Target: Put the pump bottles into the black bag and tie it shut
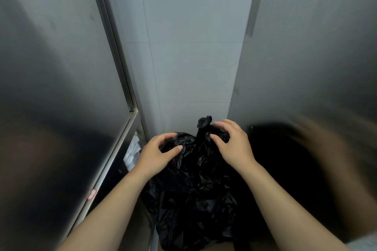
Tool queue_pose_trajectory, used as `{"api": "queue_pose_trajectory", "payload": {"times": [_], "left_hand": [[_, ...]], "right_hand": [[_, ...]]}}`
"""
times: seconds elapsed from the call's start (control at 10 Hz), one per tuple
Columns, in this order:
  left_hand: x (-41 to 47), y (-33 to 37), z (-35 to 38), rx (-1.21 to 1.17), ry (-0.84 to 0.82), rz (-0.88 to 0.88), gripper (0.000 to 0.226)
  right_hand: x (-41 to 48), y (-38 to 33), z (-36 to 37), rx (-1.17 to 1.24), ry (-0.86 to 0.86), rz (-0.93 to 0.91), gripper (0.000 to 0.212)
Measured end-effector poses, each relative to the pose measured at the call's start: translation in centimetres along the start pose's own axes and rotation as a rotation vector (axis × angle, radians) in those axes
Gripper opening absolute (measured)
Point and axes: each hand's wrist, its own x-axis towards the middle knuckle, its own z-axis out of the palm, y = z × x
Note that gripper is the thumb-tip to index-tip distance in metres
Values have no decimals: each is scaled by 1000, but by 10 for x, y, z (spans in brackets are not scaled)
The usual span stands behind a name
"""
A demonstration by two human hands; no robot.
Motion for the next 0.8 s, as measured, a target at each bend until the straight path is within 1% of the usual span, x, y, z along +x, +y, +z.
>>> {"api": "queue_pose_trajectory", "payload": {"times": [0.1, 0.2, 0.3, 0.4, 0.5, 0.6, 0.7, 0.8], "left_hand": [[-6, 22, -4, 33, 29, 25, 34], [-16, 38, -9, 102, 68, 58, 39], [-27, 46, -14, 141, 106, 100, 52], [-39, 53, -18, 193, 118, 133, 49], [-58, 67, -21, 270, 145, 200, 55], [-83, 86, -25, 378, 144, 272, 59], [-110, 104, -32, 433, 105, 310, 56], [-147, 122, -42, 490, 120, 371, 56]], "right_hand": [[-1, -14, -13, 0, -32, -21, 44], [-4, -24, -22, 28, -77, -78, 50], [-11, -28, -29, 42, -107, -120, 54], [-24, -31, -35, 21, -134, -119, 57], [-44, -35, -44, -25, -180, -148, 58], [-67, -46, -59, -122, -252, -186, 62], [-94, -59, -75, -188, -288, -233, 65], [-125, -77, -94, -224, -230, -293, 65]]}}
